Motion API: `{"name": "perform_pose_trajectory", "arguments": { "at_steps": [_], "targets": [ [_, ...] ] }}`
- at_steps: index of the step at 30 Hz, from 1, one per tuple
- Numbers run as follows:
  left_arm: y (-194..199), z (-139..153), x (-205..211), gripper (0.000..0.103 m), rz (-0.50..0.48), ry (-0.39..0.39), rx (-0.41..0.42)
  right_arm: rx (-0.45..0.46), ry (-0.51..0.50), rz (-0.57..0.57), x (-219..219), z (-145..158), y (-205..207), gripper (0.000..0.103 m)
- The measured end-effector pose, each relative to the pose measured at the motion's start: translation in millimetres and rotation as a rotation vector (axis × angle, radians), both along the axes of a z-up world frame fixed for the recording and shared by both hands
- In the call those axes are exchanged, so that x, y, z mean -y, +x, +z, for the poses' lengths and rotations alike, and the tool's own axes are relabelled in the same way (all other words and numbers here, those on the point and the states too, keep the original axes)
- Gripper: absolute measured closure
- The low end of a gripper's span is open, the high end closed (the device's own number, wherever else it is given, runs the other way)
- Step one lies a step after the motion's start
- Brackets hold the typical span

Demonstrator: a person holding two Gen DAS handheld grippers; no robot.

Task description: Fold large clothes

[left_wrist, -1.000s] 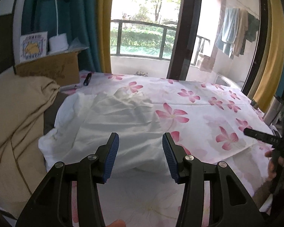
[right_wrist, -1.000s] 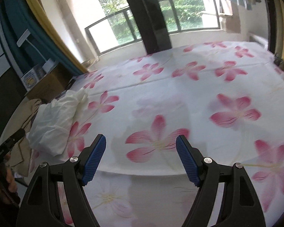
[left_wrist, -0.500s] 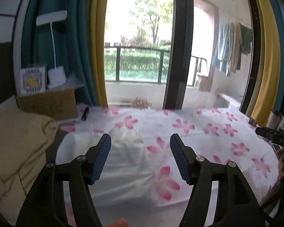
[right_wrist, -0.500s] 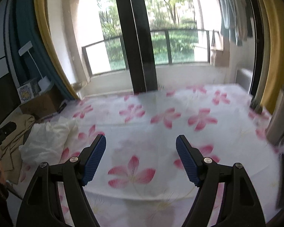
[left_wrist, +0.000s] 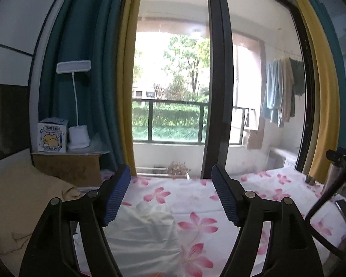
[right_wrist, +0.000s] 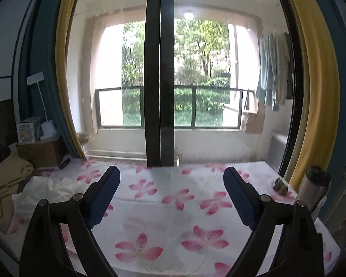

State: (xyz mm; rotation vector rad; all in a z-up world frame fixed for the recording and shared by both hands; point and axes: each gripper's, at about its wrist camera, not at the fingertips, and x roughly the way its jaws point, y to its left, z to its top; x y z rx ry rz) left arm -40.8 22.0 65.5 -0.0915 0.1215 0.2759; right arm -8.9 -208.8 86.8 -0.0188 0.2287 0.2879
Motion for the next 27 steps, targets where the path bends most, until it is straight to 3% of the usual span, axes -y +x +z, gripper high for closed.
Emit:
{"name": "perform_pose_trajectory", "arguments": {
  "at_steps": [13, 17, 27],
  "targets": [
    [-16.5, 10.8, 5.9, 0.026, -0.017, 0.005, 0.097, 0.116, -0.002, -0.026, -7.6, 26.1, -33.2, 0.012],
    [-21.7, 2.4, -0.3, 0.026, -0.063, -0.03, 0.092, 0.114, 0.008, -0.029, -17.1, 20.6, -35.9, 0.011],
    [-27.3, -14.6, -17.1, 0.026, -0.017, -0.029, 0.045, 0.05, -0.011, -0.009, -39.1, -4.4, -28.9, 0.009]
  ]
}}
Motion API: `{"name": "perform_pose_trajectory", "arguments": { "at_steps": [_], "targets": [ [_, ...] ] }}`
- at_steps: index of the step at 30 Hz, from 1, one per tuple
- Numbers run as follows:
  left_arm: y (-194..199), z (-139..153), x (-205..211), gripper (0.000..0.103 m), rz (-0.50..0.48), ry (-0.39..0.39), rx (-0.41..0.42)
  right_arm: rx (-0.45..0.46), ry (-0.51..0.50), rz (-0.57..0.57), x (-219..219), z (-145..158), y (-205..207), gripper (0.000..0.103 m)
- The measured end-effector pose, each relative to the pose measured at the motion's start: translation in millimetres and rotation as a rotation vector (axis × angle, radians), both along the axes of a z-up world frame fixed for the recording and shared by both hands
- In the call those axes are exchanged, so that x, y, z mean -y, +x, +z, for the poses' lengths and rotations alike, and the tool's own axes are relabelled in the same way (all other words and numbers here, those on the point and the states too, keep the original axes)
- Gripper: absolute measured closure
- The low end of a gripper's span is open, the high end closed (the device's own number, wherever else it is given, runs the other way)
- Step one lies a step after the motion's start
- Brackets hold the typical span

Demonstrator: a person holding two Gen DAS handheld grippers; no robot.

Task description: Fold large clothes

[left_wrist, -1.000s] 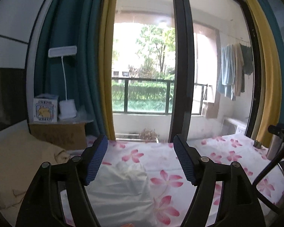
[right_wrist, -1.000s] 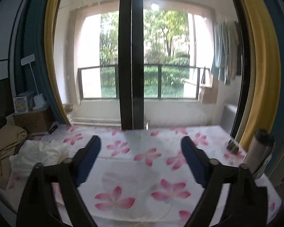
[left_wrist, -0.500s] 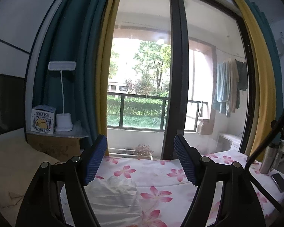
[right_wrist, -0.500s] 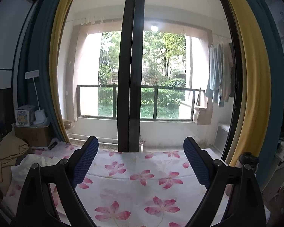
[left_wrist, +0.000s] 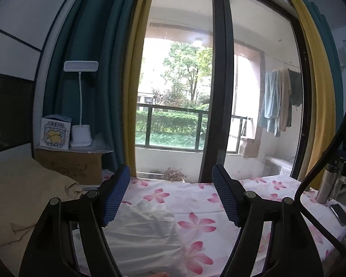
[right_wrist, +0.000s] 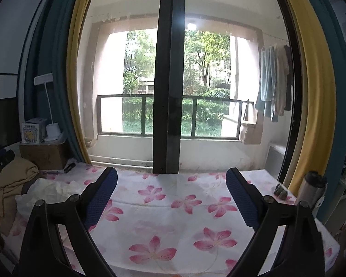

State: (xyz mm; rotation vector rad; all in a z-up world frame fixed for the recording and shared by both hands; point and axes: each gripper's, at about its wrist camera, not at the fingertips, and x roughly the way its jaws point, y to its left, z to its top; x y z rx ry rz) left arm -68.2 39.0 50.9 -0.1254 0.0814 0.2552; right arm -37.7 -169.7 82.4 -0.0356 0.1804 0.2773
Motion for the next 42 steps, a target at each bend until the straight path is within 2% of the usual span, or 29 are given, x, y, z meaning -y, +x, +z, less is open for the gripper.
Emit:
{"name": "perform_pose_trajectory", "arguments": {
  "at_steps": [14, 42],
  "targets": [
    [4.6, -10.9, -3.2, 0.026, 0.0, -0.005, -0.042, -0.061, -0.007, -0.011, 2.5, -22.1, 13.6, 0.009],
    [5.0, -13.8, -3.3, 0.026, 0.002, -0.015, -0.049, -0.067, -0.016, -0.01, 4.3, -25.8, 14.1, 0.009]
  ]
}}
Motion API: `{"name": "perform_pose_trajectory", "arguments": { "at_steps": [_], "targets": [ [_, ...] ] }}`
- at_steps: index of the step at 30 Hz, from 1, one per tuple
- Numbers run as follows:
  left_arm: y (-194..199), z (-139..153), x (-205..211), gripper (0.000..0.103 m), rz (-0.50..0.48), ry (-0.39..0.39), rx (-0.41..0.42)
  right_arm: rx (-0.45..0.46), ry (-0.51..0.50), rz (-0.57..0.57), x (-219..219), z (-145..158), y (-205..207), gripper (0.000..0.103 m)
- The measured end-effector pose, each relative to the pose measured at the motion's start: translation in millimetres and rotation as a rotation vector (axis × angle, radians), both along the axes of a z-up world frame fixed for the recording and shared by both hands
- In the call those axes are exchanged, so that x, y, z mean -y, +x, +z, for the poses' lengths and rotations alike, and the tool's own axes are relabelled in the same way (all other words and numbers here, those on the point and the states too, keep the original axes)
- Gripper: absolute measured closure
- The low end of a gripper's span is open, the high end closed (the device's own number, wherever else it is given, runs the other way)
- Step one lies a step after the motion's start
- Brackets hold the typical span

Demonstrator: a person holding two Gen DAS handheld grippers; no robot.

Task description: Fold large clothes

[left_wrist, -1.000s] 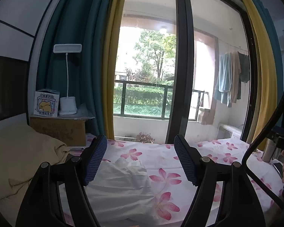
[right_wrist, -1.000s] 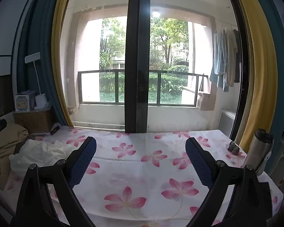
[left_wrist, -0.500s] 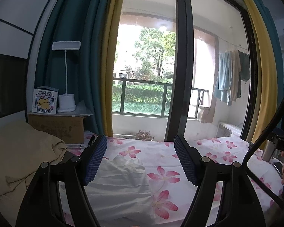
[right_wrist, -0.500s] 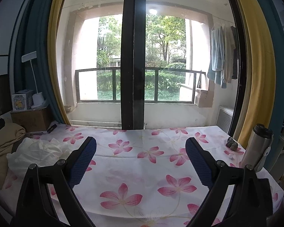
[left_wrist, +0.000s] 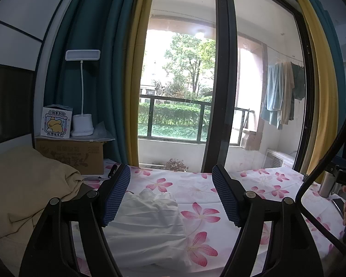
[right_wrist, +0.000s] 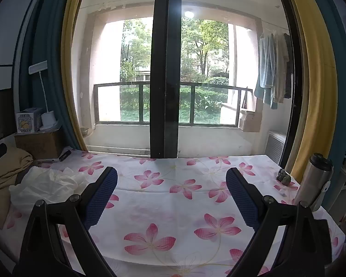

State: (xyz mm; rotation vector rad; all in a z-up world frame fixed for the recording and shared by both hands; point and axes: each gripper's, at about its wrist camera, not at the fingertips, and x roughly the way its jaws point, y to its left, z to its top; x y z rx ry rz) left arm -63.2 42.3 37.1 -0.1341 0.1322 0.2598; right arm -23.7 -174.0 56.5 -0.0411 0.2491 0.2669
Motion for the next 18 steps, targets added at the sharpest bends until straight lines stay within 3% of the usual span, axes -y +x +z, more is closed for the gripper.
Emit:
{"name": "perform_pose_trajectory", "arguments": {
  "at_steps": [18],
  "targets": [
    [-1.1, -1.9, 0.1, 0.026, 0.002, 0.003, -0.003, -0.005, 0.004, -0.004, -0.1, -0.8, 0.8, 0.009]
  ]
}}
